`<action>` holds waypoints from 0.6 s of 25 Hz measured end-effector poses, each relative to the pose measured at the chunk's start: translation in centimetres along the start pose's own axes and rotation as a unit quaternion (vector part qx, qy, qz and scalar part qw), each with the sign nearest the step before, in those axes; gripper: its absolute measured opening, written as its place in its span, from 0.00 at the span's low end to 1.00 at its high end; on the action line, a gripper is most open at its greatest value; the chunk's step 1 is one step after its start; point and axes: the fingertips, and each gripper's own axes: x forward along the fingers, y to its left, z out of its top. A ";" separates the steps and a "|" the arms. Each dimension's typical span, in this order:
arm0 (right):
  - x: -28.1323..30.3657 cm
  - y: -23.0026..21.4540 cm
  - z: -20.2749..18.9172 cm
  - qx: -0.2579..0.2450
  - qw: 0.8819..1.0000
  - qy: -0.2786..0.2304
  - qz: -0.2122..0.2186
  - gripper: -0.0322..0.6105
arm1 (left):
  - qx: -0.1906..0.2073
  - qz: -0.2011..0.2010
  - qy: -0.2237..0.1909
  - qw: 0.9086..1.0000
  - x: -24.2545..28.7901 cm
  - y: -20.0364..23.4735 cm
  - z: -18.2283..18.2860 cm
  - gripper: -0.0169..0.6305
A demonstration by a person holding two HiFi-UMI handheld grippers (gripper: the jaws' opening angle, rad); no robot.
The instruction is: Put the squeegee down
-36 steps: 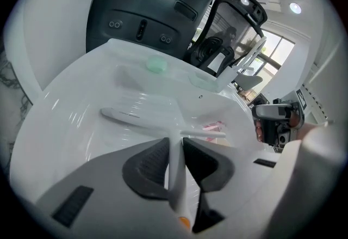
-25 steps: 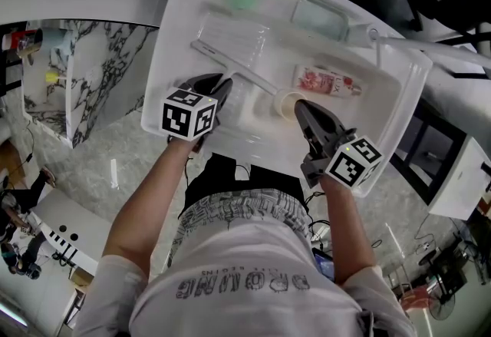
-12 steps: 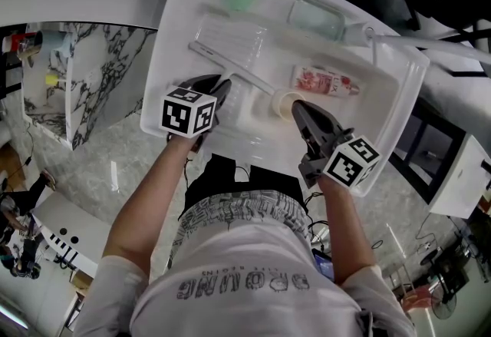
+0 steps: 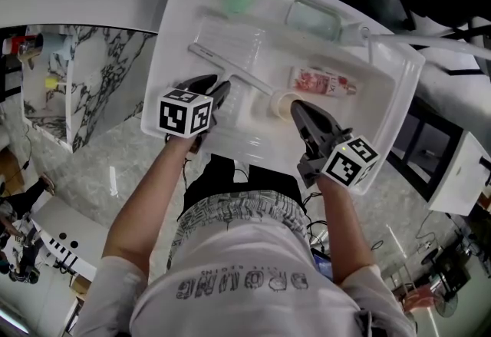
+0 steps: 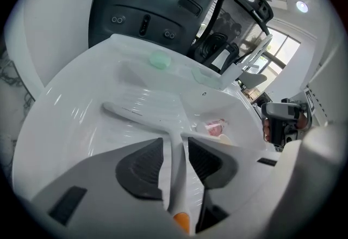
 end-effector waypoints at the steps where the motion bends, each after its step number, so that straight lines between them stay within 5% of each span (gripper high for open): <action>1: 0.0 0.1 0.1 -0.001 1.000 -0.001 0.000 0.06 | 0.001 -0.001 -0.002 1.000 -0.2 0.0 0.1 0.27; 15: 0.9 3.4 1.9 -0.031 0.999 -0.019 0.005 0.06 | 0.018 -0.031 -0.082 0.996 -4.7 -1.0 4.2 0.28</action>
